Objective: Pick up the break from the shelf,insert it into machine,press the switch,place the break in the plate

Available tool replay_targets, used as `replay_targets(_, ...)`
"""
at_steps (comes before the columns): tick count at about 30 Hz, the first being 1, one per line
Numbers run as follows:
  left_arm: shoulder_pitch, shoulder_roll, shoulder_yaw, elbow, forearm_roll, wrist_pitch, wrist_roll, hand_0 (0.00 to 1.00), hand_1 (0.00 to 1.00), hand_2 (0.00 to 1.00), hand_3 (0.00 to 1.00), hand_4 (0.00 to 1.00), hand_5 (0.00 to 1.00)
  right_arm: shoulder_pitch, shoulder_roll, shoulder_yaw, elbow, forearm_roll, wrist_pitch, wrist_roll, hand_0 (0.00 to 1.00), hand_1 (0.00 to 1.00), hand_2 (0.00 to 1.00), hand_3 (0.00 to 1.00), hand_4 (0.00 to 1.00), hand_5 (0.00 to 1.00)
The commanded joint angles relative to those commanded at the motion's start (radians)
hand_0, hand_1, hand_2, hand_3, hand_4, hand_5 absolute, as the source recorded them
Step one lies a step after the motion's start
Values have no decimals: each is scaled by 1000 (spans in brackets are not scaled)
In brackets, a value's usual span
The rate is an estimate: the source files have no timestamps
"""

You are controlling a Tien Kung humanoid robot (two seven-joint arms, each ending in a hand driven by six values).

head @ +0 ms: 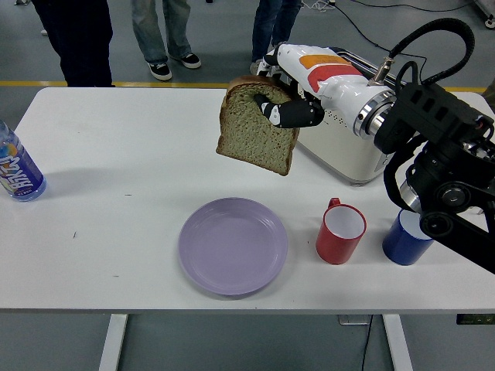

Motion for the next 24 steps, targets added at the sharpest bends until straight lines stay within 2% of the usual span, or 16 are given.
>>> replay_targets(13, -1, 1, 3, 0, -3, -1, 0, 335, 443, 588, 719, 589, 998, -14, 3, -14, 0, 84, -4, 9, 149, 194, 424, 498, 433, 2)
replay_targets(24, 4, 0, -6, 0, 8, -1, 3, 334, 440, 588, 718, 589, 998, -31, 23, -29, 0, 218, -13, 30, 140, 191, 424, 498, 435, 2)
